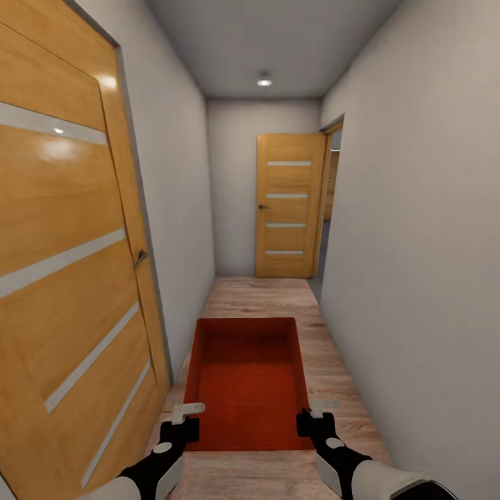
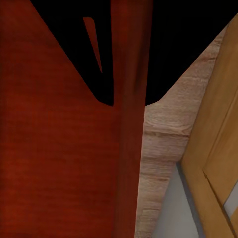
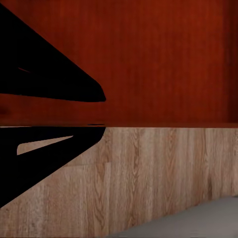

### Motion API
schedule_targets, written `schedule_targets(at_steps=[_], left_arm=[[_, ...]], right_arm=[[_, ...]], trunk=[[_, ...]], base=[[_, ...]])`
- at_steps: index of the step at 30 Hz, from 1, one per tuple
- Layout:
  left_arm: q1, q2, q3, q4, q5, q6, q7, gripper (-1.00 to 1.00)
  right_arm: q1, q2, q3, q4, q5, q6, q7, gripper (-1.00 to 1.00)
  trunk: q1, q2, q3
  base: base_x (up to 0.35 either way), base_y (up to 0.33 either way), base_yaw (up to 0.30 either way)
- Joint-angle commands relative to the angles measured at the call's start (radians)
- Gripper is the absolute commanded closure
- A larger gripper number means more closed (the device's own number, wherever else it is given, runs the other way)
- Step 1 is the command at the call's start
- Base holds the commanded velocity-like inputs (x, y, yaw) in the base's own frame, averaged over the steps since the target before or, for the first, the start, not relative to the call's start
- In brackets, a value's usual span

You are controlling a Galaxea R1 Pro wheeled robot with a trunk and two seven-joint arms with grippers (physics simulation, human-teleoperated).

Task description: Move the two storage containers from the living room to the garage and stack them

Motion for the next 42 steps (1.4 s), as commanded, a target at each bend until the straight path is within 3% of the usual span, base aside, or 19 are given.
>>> schedule_targets(at_steps=[1, 42], left_arm=[[-0.001, 0.014, 0.024, -0.002, -0.002, -0.003, 0.011, 1.0], [-0.001, 0.014, 0.024, -0.002, -0.002, -0.003, 0.011, 1.0]], right_arm=[[-0.001, 0.001, -0.068, 0.001, 0.013, 0.0, 0.002, 1.0], [-0.001, 0.001, -0.068, 0.001, 0.013, 0.0, 0.003, 1.0]], trunk=[[0.001, -0.001, -0.001], [0.001, -0.001, -0.001]], base=[[0.322, 0.0, 0.0], [0.322, 0.0, 0.0]])
